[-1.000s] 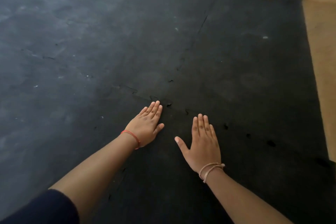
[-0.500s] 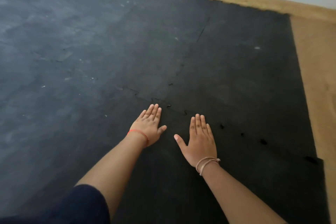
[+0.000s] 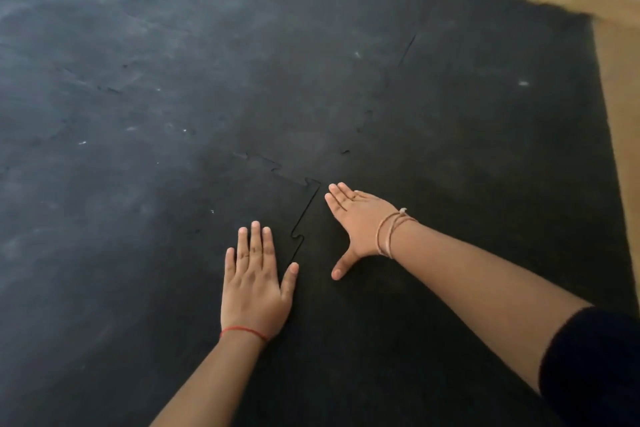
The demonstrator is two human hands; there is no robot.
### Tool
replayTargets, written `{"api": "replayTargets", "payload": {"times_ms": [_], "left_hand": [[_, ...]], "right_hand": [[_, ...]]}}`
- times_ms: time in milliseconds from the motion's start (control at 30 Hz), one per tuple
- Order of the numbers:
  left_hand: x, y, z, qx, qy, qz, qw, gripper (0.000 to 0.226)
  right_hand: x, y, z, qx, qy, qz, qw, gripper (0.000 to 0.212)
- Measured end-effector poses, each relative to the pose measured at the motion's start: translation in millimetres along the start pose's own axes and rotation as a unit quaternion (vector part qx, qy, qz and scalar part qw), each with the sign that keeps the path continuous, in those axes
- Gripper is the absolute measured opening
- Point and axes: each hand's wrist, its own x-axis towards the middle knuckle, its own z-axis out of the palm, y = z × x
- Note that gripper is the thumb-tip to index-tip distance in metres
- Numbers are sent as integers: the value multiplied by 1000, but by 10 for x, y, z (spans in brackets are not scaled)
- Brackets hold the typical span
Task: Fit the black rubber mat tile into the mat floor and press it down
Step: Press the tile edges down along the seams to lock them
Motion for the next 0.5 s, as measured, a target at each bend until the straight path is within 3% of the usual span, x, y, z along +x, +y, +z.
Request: {"api": "replayTargets", "payload": {"times_ms": [167, 300, 400, 500], "left_hand": [[-6, 36, -55, -4, -19, 2, 1000, 68], [-16, 35, -115, 15, -31, 54, 998, 66], [141, 96, -172, 50, -69, 165, 983, 61], [374, 275, -168, 48, -102, 179, 977, 61]], "right_hand": [[28, -167, -213, -61, -10, 37, 997, 130], [-284, -170, 179, 142, 41, 112, 983, 108], [-523, -356, 585, 165, 109, 200, 959, 93], [-525, -413, 666, 174, 112, 241, 948, 89]]}}
